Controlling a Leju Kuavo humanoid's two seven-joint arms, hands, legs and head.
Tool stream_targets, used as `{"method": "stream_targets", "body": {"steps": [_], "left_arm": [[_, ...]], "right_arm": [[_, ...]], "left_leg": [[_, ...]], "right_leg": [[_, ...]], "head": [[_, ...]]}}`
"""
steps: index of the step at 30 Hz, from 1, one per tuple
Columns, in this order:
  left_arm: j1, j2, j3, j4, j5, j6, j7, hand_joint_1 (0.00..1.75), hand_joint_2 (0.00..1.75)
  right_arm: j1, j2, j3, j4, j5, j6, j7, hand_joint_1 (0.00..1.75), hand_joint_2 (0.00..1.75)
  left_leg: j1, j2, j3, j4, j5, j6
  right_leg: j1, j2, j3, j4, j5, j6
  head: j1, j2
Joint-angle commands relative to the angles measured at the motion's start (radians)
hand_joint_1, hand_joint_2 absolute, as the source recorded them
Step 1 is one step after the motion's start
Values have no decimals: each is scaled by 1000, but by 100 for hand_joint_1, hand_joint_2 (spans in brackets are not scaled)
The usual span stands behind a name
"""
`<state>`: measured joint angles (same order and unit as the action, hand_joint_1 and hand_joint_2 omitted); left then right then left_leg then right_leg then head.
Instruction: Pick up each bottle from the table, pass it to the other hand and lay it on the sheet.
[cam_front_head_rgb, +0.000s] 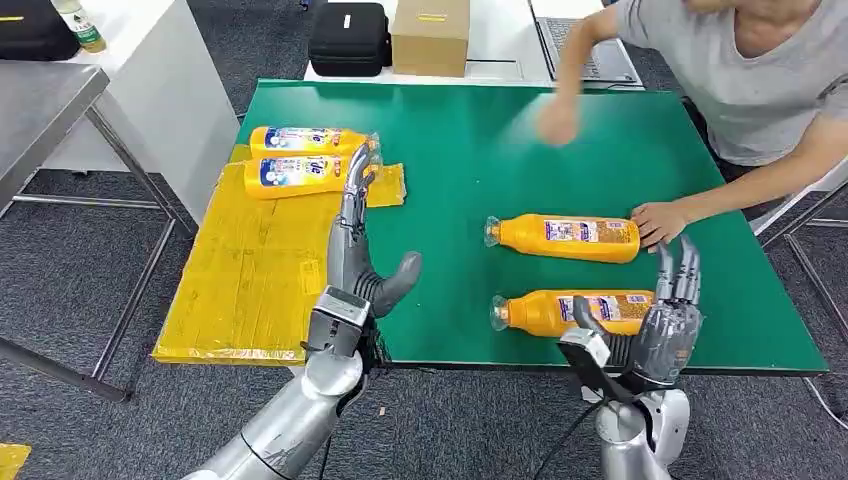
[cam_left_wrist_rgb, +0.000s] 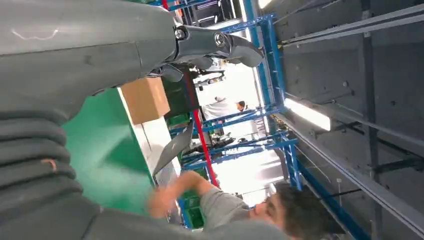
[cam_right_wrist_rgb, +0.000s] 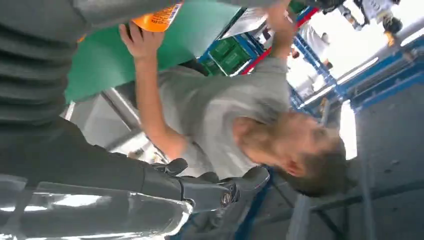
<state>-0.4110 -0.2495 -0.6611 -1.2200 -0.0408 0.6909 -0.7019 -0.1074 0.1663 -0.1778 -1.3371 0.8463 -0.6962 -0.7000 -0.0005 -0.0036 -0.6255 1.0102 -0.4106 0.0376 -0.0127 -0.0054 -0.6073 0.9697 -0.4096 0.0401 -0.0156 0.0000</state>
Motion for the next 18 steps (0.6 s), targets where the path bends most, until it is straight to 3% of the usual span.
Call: {"method": "stream_targets", "body": {"steps": [1, 5, 6, 9, 11, 14, 18], "left_arm": [[-35, 42, -19, 56, 5, -2, 4, 0, 0], [-23, 66, -31, 42, -11, 5, 4, 0, 0], [-17, 71, -29, 46, -14, 4, 4, 0, 175], [-19, 80, -45, 67, -22, -2, 4, 0, 175], [-18, 82, -51, 76, -16, -22, 4, 0, 175], [-18, 82, -58, 81, -19, -27, 4, 0, 175], [-18, 82, -58, 81, -19, -27, 4, 0, 175]], "right_arm": [[-17, -31, -38, 73, 102, -2, 2, 0, 175], [-11, -31, -87, 111, 313, -2, 2, 0, 175], [-12, -39, -91, 145, 342, -2, 2, 0, 175], [-44, -64, -133, 268, 443, -2, 2, 0, 175], [-70, -114, -119, 370, 530, -2, 68, 0, 175], [-68, -159, -111, 388, 539, -2, 90, 0, 175], [-68, -159, -111, 388, 539, -2, 90, 0, 175]], "left_leg": [[1, 0, 7, -2, -2, -2], [1, 0, 7, -2, -1, -2], [0, 0, 4, -2, -1, -1], [1, 0, 5, -2, -1, -1], [1, 0, 7, -3, -1, -2], [1, 0, 7, -2, -1, -1], [0, 1, 3, -1, -1, -1]], "right_leg": [[1, 0, 7, -2, -2, -2], [1, 0, 7, -2, -1, -1], [0, 0, 4, -2, -1, -1], [1, 0, 5, -3, 0, -1], [1, 0, 8, -4, -1, -1], [1, 0, 7, -3, -1, -1], [0, 1, 4, -2, 0, -1]], "head": [[0, 0], [0, 0], [0, 0], [0, 0], [0, 0], [0, 0], [0, 0]]}}
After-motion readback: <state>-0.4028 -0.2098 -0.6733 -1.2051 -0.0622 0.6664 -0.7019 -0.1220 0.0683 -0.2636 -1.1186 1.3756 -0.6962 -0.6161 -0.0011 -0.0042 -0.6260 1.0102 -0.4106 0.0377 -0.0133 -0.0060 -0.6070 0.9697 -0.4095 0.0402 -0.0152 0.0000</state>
